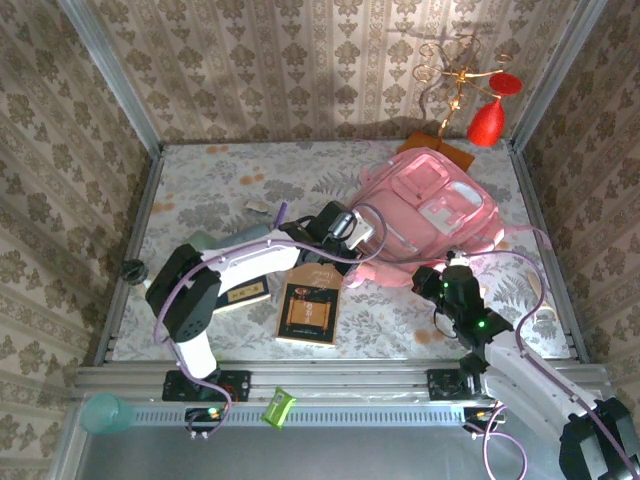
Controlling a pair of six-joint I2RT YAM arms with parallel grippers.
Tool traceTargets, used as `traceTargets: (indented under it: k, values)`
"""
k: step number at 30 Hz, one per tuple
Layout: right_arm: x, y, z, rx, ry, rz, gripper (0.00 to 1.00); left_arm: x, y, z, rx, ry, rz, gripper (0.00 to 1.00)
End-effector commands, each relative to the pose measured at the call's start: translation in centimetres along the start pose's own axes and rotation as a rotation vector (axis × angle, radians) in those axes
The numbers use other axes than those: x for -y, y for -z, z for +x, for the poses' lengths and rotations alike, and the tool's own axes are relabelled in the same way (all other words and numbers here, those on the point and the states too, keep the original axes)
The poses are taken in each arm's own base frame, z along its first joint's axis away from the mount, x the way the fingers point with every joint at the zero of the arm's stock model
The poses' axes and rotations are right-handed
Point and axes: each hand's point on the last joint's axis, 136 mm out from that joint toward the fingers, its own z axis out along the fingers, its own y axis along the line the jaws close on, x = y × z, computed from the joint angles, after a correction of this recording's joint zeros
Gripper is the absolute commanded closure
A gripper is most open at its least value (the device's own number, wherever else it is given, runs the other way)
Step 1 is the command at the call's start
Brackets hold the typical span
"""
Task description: Pack books, pencil case, and school supplies into a backpack
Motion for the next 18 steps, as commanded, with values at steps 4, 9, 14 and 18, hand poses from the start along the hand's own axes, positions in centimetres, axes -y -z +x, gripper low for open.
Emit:
traceTargets:
  k: [4,9,14,18]
  values:
    - [-0.3,-0.6,-0.8,0.058,-0.001,0.007,1.00,5.0,0.0,-2.5,0.029,0.003,0.107,1.00]
    - [-2.2,-0.4,-0.6,0.064,0.008,-0.046,1.00,7.5,-1.7,-3.0,0.011,-0.022,0.164,1.00]
    - [-2.6,-0.2,-0.7,0.074,0.013,-0.057,1.00,7.2,-2.9,-1.6,-0.029,-0.019,0.144,1.00]
    - [-1.3,-0.2,-0.7,0.085,0.036,0.004,1.00,4.2,-2.0,-0.7,-0.054,-0.029,0.017,1.00]
